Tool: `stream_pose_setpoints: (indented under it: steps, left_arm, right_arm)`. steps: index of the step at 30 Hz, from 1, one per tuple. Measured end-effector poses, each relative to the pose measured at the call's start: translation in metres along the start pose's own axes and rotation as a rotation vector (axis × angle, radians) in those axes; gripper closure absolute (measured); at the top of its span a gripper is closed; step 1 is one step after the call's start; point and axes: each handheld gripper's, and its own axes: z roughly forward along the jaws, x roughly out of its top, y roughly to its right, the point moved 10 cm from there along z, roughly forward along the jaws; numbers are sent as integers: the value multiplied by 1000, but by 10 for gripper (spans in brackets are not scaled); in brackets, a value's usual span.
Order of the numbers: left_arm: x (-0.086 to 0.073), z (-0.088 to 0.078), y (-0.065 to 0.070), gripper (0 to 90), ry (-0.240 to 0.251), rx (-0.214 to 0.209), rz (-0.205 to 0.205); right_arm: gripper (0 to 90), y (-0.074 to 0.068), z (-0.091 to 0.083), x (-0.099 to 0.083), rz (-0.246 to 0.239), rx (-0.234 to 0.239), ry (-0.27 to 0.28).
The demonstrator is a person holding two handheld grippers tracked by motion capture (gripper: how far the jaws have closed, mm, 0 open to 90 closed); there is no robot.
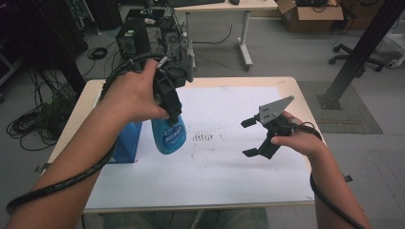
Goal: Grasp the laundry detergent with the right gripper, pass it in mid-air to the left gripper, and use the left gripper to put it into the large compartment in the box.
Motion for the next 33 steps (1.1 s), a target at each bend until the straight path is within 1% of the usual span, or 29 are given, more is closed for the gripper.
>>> stream_pose_setpoints:
  steps: [2, 5, 6, 7, 10, 14, 16, 17, 18, 19, 22, 25, 26, 27, 28, 29, 30, 32, 33]
  left_arm:
    - [-2, -4, -5, 383, 2, -8, -31]
    - [-3, -10, -11, 383, 18, -30, -100]
    - [-4, -12, -13, 383, 17, -34, -108]
    - [-4, -15, -16, 383, 23, -38, -133]
    - [-8, -23, -24, 383, 18, -45, -179]
    - [-12, -35, -36, 383, 11, -31, -228]
    - [-14, -41, -42, 383, 13, -27, -259]
    - [-17, -47, -48, 383, 10, -33, -289]
    - [-18, -51, -52, 383, 16, -36, -302]
    - [-18, -51, -52, 383, 16, -36, -302]
    - [-21, -62, -60, 383, 32, -38, -347]
    - [-24, -73, -67, 383, 51, -30, -385]
    - [-26, -77, -70, 383, 54, -27, -390]
    - [-27, -81, -72, 383, 61, -24, -404]
    - [-30, -87, -76, 383, 64, -14, -428]
    - [-31, -90, -79, 383, 67, -7, -437]
    - [-31, -90, -79, 383, 67, -7, -437]
    - [-34, -94, -84, 383, 68, 0, -473]
    - [-35, -96, -87, 383, 70, 6, -479]
  right_arm:
    - [12, 1, -3, 0, -4, -2, -19]
    - [13, 3, -7, 1, -6, -4, -41]
    - [13, 4, -8, 1, -4, -2, -47]
    - [13, 4, -8, 1, -4, -3, -48]
    - [14, 6, -10, 1, -7, -3, -60]
    - [14, 9, -13, 1, -12, -6, -70]
    - [15, 9, -13, 1, -12, -4, -75]
    - [15, 10, -13, 0, -15, -4, -84]
    - [15, 10, -14, 0, -14, -4, -89]
    - [15, 10, -14, 0, -14, -4, -89]
    - [16, 11, -15, 1, -13, 0, -96]
    - [14, 13, -16, 2, -20, -4, -100]
    - [17, 13, -17, 3, -19, -4, -101]
    - [18, 13, -17, 3, -20, -2, -102]
    - [16, 13, -17, 4, -21, -2, -108]
    - [19, 13, -17, 4, -20, 1, -110]
    - [19, 13, -17, 4, -20, 1, -110]
    - [16, 14, -17, 5, -22, 3, -115]
    - [18, 14, -16, 5, -20, 4, -117]
